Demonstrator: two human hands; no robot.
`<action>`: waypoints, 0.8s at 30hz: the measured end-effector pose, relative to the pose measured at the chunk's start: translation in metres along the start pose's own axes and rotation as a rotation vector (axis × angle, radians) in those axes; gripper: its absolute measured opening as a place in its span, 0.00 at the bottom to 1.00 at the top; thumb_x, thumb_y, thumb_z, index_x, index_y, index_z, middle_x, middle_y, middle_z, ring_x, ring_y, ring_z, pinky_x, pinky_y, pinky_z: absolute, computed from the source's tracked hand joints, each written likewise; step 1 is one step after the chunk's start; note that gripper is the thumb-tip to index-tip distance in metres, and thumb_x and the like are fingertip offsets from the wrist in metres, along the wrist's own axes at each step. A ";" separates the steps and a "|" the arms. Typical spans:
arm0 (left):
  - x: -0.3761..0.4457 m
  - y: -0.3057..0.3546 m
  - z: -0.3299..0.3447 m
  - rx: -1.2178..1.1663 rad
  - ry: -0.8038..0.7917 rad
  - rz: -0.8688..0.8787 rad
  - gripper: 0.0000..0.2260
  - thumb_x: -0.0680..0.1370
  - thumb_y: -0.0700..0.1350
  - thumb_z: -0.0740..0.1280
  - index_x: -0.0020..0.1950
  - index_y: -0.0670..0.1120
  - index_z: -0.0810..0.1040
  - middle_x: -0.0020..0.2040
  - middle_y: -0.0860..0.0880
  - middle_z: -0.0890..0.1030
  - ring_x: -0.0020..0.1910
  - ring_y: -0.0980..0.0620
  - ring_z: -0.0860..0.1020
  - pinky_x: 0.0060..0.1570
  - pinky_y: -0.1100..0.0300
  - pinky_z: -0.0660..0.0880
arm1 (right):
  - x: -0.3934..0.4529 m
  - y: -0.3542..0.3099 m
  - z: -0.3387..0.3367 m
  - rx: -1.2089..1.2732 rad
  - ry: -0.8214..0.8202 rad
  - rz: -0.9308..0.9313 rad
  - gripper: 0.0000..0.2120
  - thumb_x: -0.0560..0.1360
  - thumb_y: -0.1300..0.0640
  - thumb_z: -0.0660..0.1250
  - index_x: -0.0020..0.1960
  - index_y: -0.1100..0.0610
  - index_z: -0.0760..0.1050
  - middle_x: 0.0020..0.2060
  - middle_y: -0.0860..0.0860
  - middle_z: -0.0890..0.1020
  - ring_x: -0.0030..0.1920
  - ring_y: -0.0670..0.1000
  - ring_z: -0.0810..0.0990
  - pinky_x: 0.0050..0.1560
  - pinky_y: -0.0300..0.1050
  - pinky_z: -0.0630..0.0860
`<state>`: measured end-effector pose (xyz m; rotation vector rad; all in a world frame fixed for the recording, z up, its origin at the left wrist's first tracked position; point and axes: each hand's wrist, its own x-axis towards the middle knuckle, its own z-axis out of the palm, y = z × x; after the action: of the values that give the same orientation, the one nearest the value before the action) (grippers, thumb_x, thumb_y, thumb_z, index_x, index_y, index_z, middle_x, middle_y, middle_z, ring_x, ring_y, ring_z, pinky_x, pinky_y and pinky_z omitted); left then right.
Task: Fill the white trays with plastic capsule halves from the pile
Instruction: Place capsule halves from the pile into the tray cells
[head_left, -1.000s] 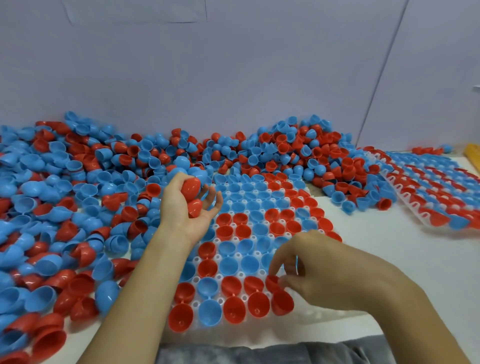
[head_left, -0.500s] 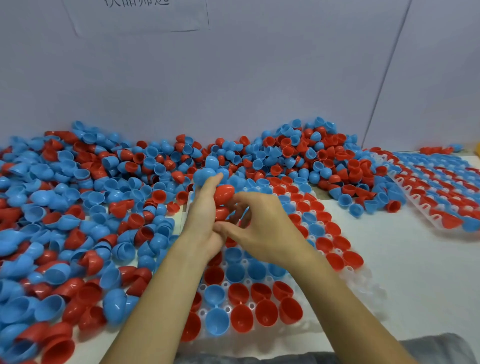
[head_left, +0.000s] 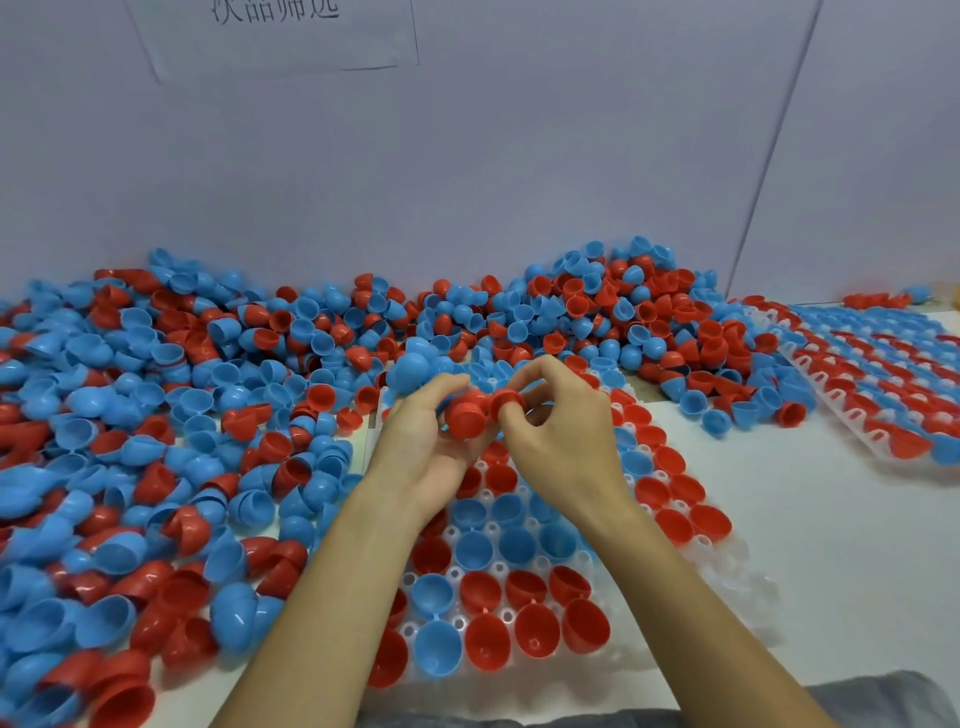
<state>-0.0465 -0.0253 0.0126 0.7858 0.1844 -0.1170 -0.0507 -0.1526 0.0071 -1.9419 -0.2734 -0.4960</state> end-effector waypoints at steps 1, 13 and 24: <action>0.001 -0.001 0.000 0.011 -0.005 0.024 0.12 0.78 0.34 0.67 0.61 0.40 0.71 0.44 0.41 0.76 0.42 0.48 0.79 0.44 0.53 0.83 | 0.001 0.000 -0.001 -0.010 0.021 -0.002 0.06 0.73 0.63 0.70 0.41 0.53 0.77 0.30 0.46 0.80 0.32 0.44 0.79 0.30 0.32 0.74; 0.002 -0.004 0.001 0.139 0.146 0.212 0.18 0.77 0.30 0.65 0.61 0.50 0.72 0.42 0.46 0.77 0.35 0.54 0.79 0.32 0.59 0.77 | 0.002 -0.006 -0.012 0.039 0.130 0.124 0.06 0.74 0.62 0.68 0.39 0.54 0.76 0.30 0.52 0.82 0.32 0.56 0.83 0.35 0.55 0.81; 0.002 0.016 -0.011 0.035 0.178 0.238 0.18 0.77 0.29 0.62 0.58 0.51 0.71 0.43 0.44 0.75 0.38 0.50 0.76 0.26 0.64 0.72 | 0.012 0.019 -0.052 0.204 0.213 0.371 0.04 0.75 0.67 0.66 0.46 0.60 0.77 0.31 0.51 0.85 0.33 0.49 0.85 0.34 0.40 0.81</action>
<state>-0.0431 -0.0058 0.0158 0.8473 0.2562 0.1752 -0.0435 -0.2080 0.0153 -1.6741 0.1664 -0.4063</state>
